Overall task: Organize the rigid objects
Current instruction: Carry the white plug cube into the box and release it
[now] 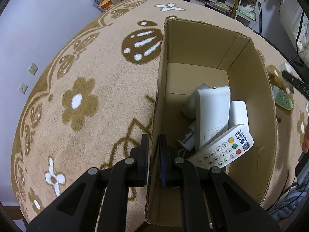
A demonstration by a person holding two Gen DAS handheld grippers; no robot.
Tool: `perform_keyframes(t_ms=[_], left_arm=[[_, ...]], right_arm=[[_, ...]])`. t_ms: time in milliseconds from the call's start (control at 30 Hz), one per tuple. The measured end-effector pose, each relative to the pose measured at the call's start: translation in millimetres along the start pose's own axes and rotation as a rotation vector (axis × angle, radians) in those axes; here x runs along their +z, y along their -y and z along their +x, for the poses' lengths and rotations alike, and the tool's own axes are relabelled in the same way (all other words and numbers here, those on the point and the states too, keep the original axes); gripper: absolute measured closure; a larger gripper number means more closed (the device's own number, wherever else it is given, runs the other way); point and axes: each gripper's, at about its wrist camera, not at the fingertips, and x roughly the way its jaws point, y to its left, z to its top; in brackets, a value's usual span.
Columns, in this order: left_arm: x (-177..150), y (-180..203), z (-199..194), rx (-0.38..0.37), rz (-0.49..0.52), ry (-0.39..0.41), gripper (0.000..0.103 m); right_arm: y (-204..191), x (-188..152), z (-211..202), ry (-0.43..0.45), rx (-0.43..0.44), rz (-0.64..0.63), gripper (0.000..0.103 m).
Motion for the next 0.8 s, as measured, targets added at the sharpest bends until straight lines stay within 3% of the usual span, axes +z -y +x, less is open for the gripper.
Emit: perform_keyframes(t_ms=[300,500,800], left_arm=[[0,0,0,-0.001,0.0,0.0,0.092],[0,0,0,-0.001,0.0,0.0,0.092],[1,1,0,-0.004,-0.002,-0.001,0.092]], right_arm=[[-66,16,-36,0.051,0.152,-0.069,0.054],[-116,2,-46,0.044,0.207,-0.197,0.054],[-154,-17,-46,0.006,0.277,-0.286,0.054]])
